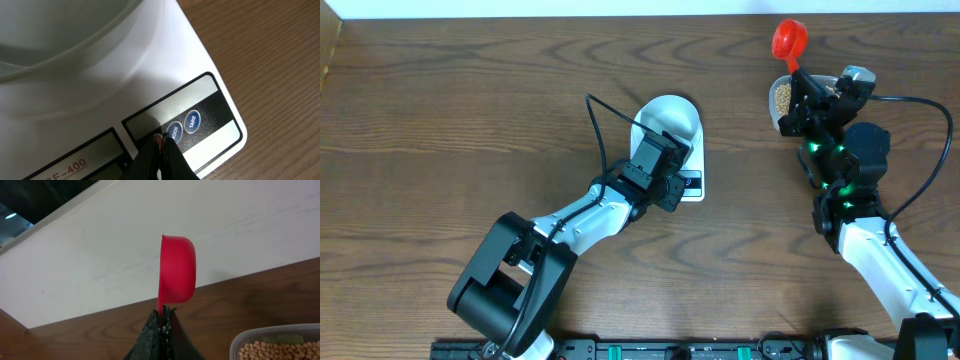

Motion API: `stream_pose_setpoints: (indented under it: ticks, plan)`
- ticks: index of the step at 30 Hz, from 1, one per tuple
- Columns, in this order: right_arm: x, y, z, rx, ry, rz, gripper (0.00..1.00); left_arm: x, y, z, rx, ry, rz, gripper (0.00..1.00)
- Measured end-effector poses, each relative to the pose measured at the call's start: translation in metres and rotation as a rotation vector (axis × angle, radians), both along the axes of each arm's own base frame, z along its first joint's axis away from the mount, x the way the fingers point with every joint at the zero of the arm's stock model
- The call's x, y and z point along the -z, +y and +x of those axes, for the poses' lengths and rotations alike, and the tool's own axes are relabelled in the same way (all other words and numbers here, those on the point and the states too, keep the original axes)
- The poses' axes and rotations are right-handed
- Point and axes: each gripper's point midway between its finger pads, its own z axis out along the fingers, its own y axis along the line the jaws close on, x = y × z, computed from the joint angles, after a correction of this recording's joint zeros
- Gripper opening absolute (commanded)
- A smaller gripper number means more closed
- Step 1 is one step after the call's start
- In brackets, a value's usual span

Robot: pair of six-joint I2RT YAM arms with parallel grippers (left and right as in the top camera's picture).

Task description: Scoop item into bowl and weigh 50g on scale

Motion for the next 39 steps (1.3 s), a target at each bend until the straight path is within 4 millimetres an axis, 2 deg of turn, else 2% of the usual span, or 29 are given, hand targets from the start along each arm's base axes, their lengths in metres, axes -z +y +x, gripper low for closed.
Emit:
stream_pose_setpoints:
  ticks: [7, 20, 24, 27, 30, 32, 35, 39]
  plan:
    - [0.000, 0.000, 0.000, 0.000, 0.000, 0.000, 0.01, 0.007, -0.001, 0.002, 0.000, 0.001, 0.000, 0.07]
    - [0.000, 0.004, -0.001, -0.022, 0.000, 0.001, 0.01, 0.006, -0.003, 0.004, 0.000, -0.008, -0.006, 0.07]
    - [0.000, 0.004, -0.001, -0.022, 0.000, 0.001, 0.01, 0.004, 0.001, -0.001, 0.000, 0.009, 0.005, 0.07]
    - [0.000, 0.004, -0.001, -0.022, 0.000, 0.001, 0.01, -0.012, 0.002, -0.003, 0.000, -0.006, -0.004, 0.07]
    - [0.000, 0.004, -0.001, -0.022, 0.000, 0.001, 0.01, -0.047, 0.003, -0.005, 0.000, -0.056, -0.039, 0.07]
    - [0.000, 0.004, -0.001, -0.023, 0.000, 0.001, 0.01, -0.059, 0.006, -0.009, 0.000, -0.064, -0.044, 0.07]
    - [0.000, 0.004, -0.001, -0.023, 0.000, 0.001, 0.01, -0.063, 0.012, -0.017, 0.000, -0.045, -0.031, 0.07]
    - [0.000, 0.004, -0.001, -0.023, 0.000, 0.001, 0.01, -0.061, 0.032, -0.036, -0.016, 0.034, 0.020, 0.07]
